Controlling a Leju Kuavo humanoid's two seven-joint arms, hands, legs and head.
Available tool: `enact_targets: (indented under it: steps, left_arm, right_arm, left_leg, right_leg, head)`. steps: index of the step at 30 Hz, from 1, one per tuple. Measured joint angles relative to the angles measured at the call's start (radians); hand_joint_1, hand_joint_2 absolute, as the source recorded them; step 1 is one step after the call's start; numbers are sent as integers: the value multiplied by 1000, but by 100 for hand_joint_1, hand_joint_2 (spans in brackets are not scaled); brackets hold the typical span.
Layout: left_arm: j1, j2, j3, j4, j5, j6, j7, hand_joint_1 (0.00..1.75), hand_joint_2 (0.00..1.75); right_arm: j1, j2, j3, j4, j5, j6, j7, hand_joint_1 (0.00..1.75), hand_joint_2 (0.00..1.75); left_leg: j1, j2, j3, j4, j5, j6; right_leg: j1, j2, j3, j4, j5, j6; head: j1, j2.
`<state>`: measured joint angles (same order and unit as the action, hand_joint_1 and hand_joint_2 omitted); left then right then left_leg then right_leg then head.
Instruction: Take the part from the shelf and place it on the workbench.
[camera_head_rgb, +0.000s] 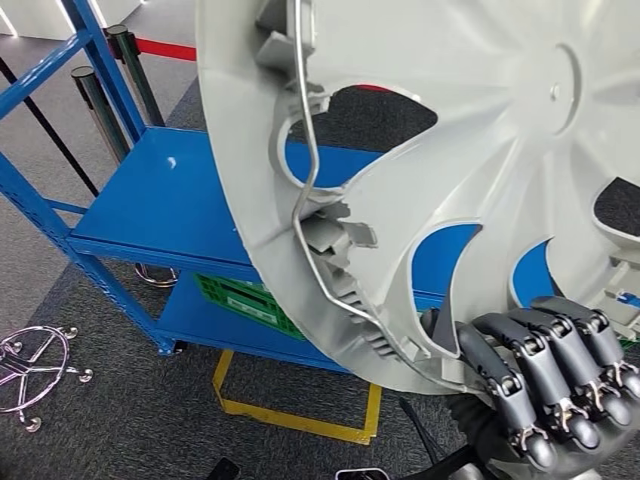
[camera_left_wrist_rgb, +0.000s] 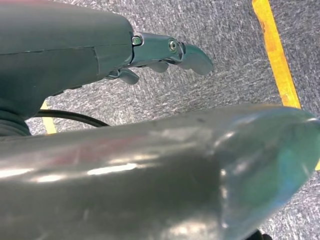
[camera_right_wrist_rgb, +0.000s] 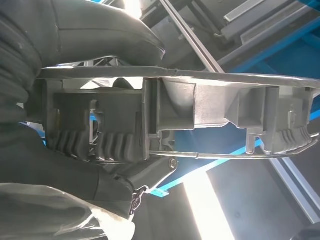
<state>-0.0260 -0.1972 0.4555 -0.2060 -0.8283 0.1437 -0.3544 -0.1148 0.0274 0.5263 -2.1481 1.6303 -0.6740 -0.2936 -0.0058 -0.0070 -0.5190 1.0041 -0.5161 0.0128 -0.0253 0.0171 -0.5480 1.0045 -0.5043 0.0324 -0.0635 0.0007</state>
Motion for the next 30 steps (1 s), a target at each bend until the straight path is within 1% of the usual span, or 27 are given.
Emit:
enact_targets:
  steps: [4,10,13,18,25,30]
  left_arm:
    - [0,0,0,0,-6,1,1,0,0]
    - [-1,0,0,0,-11,2,1,0,0]
    - [-1,1,0,0,-11,6,0,0,0]
    - [-1,1,0,0,-21,12,-2,0,0]
    - [-2,1,0,0,-31,10,-2,0,0]
    - [-2,1,-1,2,-31,13,-2,0,0]
  right_arm:
    - [-19,-16,7,2,0,0,-1,175,175]
    - [-36,-26,6,16,-11,1,-53,175,175]
    - [-36,-31,7,25,-19,1,-62,175,175]
    - [-36,-66,9,38,-49,1,-53,175,175]
    - [-38,-70,26,73,-62,6,-51,175,175]
    - [-43,-83,47,98,-76,6,-28,175,175]
  left_leg:
    - [0,0,0,0,0,0]
    - [0,0,0,0,0,0]
    - [0,0,0,0,0,0]
    - [0,0,0,0,0,0]
    - [0,0,0,0,0,0]
    - [0,0,-1,0,0,0]
  right_leg:
    - [0,0,0,0,0,0]
    - [0,0,0,0,0,0]
    - [0,0,0,0,0,0]
    - [0,0,0,0,0,0]
    - [0,0,-1,0,0,0]
    - [0,0,-1,0,0,0]
  head:
    - [0,0]
    - [0,0]
    - [0,0]
    - [0,0]
    - [0,0]
    - [0,0]
